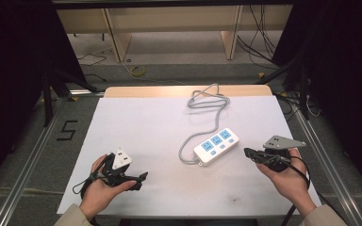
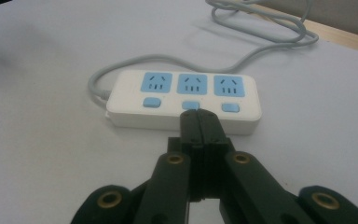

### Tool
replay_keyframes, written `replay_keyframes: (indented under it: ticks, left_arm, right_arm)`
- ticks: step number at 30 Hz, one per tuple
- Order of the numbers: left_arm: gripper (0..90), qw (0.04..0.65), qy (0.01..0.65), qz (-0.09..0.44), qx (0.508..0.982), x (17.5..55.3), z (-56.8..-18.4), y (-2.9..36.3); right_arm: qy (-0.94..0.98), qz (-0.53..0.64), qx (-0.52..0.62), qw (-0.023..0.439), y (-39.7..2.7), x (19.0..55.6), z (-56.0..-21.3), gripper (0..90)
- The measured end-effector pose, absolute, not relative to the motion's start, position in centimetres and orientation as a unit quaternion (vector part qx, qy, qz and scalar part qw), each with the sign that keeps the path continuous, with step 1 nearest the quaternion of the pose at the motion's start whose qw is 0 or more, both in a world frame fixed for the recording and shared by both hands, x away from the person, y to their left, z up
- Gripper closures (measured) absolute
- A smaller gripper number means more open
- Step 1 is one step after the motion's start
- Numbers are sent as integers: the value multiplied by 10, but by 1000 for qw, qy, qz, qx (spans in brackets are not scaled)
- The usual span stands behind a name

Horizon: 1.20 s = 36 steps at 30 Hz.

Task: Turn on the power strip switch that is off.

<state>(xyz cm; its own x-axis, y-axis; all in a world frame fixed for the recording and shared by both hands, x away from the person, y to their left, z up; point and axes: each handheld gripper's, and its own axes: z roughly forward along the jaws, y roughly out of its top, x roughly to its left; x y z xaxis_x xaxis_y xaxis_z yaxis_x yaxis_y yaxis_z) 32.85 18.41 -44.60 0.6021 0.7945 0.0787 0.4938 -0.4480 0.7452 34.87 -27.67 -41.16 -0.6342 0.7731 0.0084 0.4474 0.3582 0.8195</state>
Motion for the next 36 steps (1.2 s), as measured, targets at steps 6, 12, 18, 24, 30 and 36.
replay_keyframes:
  ticks: [6, 12, 18, 24, 30, 36]
  left_arm:
    - [95, 351, 393, 215, 822, 329, -446, 184]
    - [95, 350, 391, 214, 824, 329, -446, 184]
    - [95, 351, 391, 212, 824, 329, -446, 184]
    - [96, 350, 392, 213, 824, 329, -446, 184]
    - [96, 350, 392, 212, 824, 329, -446, 184]
    - [97, 350, 392, 213, 824, 329, -446, 184]
  right_arm:
    - [802, 419, 379, 193, -275, 351, -411, 900]
    - [803, 419, 380, 189, -274, 354, -410, 900]
    - [801, 419, 384, 188, -272, 357, -408, 900]
    - [802, 418, 382, 187, -270, 360, -408, 900]
    - [804, 417, 382, 184, -267, 363, -408, 900]
    - [805, 417, 380, 183, -264, 365, -407, 900]
